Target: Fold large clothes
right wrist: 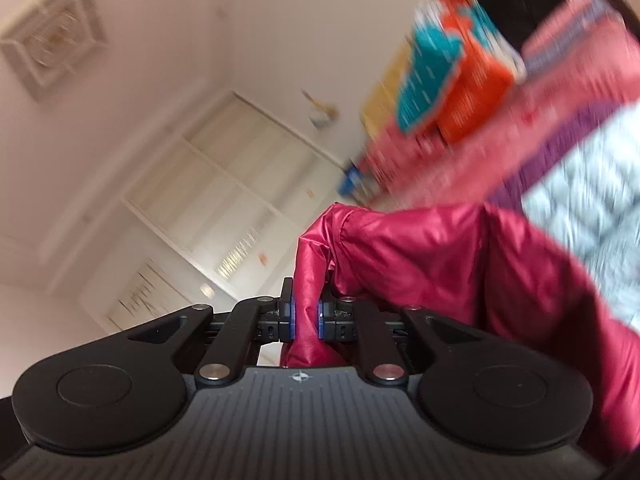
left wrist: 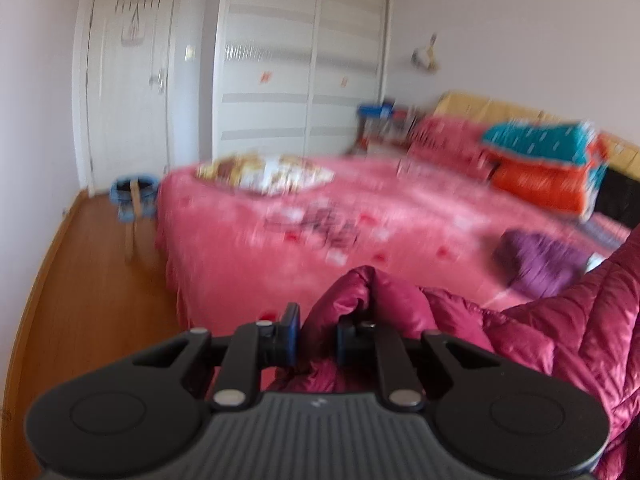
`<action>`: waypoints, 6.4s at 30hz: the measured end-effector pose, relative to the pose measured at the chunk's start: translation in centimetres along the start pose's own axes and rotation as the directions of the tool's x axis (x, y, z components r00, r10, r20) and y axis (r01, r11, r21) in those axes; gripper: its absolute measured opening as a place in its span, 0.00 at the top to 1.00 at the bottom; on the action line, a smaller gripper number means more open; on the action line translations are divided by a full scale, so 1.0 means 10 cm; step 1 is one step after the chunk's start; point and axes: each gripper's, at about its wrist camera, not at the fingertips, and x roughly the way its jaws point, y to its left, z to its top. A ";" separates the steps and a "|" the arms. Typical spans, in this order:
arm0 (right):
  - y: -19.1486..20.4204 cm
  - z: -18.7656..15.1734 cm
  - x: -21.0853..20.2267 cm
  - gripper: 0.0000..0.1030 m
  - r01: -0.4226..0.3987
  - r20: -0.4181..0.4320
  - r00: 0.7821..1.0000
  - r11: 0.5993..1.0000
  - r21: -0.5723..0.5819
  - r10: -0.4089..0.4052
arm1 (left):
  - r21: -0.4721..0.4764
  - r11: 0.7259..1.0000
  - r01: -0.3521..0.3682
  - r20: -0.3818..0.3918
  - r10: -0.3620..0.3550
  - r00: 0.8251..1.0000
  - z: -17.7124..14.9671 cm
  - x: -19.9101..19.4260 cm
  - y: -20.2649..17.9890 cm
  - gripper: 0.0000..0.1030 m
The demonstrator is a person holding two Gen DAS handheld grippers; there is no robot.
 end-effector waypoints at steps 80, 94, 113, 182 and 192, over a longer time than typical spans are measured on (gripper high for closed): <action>-1.98 -1.69 0.70 0.00 0.440 -0.069 0.870 0.833 -0.335 -0.488 | 0.381 0.860 0.339 -0.330 -0.216 0.919 -0.76 1.11 -1.84 0.40; -2.37 -1.27 0.72 0.00 0.635 0.234 0.772 0.703 -0.320 -0.591 | 0.295 0.936 -0.192 0.049 0.186 0.981 0.16 2.07 -1.89 0.41; -2.23 -1.41 0.48 0.00 0.528 0.087 0.828 0.718 -0.453 -0.553 | 0.298 0.949 -0.104 -0.111 0.143 0.983 -0.41 1.02 -1.08 0.36; -3.00 -0.84 -2.45 0.00 0.460 0.169 0.829 0.822 0.337 -0.533 | 0.194 0.772 0.606 -0.087 -0.601 0.794 -0.52 -0.49 -3.91 0.23; -3.55 -0.63 -2.02 0.00 0.400 0.161 0.846 0.804 0.439 -0.509 | 0.184 0.871 0.455 -0.132 -0.437 0.890 -0.70 0.25 -3.45 0.22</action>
